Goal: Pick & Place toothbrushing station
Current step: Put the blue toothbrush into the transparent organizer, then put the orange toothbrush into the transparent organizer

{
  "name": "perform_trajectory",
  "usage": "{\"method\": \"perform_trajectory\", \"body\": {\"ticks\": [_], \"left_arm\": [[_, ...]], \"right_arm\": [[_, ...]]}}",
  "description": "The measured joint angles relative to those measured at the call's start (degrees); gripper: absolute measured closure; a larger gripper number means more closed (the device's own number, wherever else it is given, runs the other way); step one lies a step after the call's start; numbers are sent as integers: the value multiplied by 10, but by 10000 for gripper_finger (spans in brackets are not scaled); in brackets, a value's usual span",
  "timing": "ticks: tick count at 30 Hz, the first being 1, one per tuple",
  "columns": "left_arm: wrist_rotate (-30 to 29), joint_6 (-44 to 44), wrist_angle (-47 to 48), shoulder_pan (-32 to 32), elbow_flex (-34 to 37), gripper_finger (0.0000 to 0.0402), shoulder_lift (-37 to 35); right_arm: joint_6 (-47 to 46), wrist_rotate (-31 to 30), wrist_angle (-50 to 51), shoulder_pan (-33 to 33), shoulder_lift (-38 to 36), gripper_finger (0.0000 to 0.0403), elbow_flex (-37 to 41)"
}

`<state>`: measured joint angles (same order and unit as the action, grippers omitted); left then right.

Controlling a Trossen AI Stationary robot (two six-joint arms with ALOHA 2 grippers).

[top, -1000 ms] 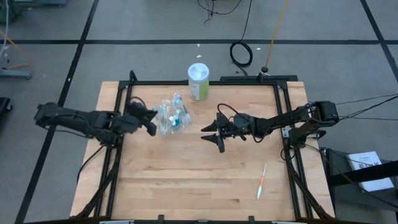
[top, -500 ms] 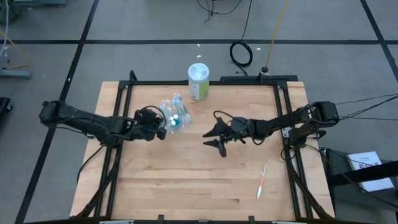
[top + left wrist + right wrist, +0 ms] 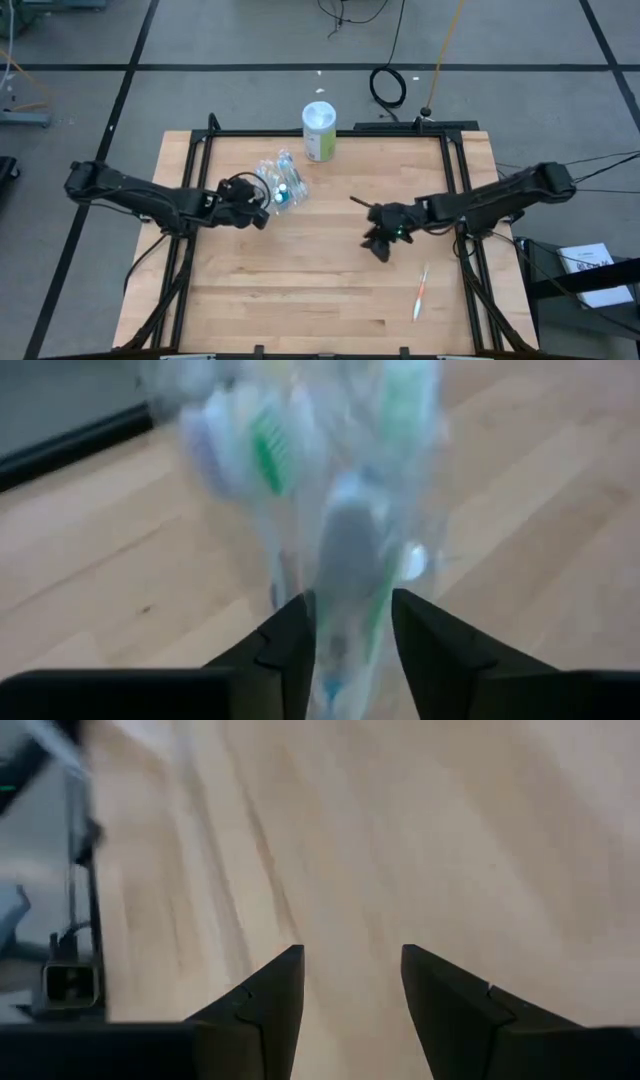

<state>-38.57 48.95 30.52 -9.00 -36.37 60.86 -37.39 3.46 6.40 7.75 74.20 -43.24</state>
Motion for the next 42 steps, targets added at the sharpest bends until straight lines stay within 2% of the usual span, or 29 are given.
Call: {"method": "perform_trajectory", "body": {"ticks": [4,7,12,17,23,29,32,38,42], "left_arm": [[-1,-25,-2,-1,-5,258,-28],[-3,-28,-5,-1,-6,257,-54],[-4,-28,-6,-1,-6,256,-84],[-9,-37,-7,-1,-6,256,-107],[-73,-58,-43,0,-7,256,-123],[-84,-196,-154,0,-7,256,-121],[-80,-260,-205,0,-7,256,-121],[-85,-320,-258,0,-7,256,-121],[-85,-337,-265,5,-7,256,-121]], "right_arm": [[-172,58,175,20,-54,245,0],[-306,74,297,48,-84,248,0],[-466,73,404,116,-104,253,0],[-596,73,393,179,-97,260,9],[-705,86,329,222,-79,265,51],[-772,79,328,259,-73,272,66],[-800,41,315,279,-73,273,76],[-842,38,305,304,-61,273,116],[-835,23,271,307,-45,273,132]]}}
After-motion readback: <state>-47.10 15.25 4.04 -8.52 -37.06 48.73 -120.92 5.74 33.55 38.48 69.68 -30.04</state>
